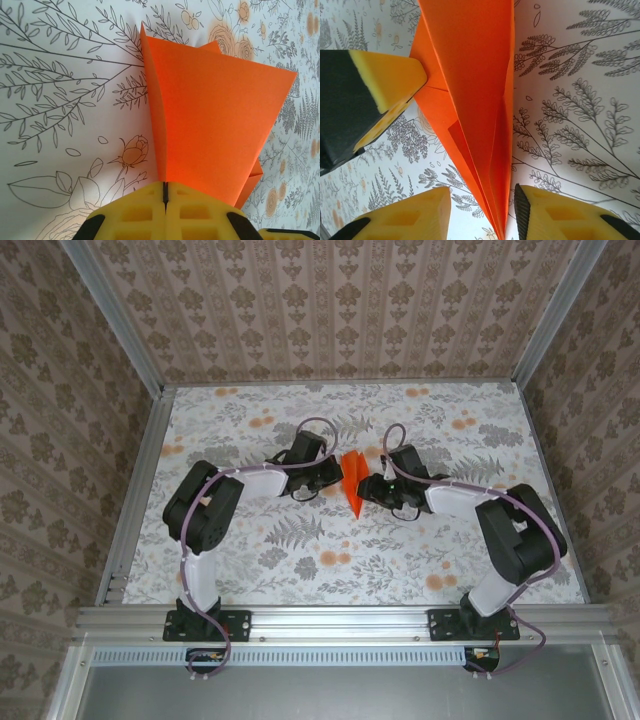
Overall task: Fold a paper plane with a square sheet of paper (pick it up from the middle)
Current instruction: Move a paper plane to the center of the table.
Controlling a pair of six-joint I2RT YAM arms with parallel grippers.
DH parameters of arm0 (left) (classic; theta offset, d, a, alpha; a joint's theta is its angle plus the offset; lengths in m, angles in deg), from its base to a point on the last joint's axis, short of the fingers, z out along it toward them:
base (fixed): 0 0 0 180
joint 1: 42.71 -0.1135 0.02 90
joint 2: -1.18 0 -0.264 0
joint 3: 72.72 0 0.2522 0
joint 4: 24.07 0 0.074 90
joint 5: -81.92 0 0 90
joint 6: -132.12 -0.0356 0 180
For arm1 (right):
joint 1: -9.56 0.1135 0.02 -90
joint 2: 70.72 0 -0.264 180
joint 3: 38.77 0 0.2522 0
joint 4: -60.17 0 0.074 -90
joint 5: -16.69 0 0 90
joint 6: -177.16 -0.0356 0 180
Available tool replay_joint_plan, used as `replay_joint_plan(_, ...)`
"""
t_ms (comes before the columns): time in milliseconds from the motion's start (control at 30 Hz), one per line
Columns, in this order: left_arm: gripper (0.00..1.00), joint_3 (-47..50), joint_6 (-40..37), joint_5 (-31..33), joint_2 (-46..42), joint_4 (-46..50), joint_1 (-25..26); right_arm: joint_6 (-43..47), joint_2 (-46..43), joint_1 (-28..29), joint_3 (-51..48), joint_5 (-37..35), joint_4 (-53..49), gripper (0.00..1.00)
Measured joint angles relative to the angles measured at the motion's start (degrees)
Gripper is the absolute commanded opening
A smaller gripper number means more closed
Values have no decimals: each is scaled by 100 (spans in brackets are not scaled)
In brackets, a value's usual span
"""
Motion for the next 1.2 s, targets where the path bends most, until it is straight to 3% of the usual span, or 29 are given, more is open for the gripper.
replay_joint_plan(200, 0, 0, 15, -46, 0, -111, 0, 24, 192, 66, 129, 81, -44, 31)
replay_joint_plan(667, 0, 0, 15, -109, 0, -166, -31, 286, 533, 111, 584, 4, -450, 39)
replay_joint_plan(900, 0, 2, 15, -157, 0, -166, -35, 597, 776, 328, 1054, -446, -918, 40)
replay_joint_plan(1200, 0, 37, 15, -197, 0, -203, -35, 745, 986, 479, 1373, -1080, -1412, 32)
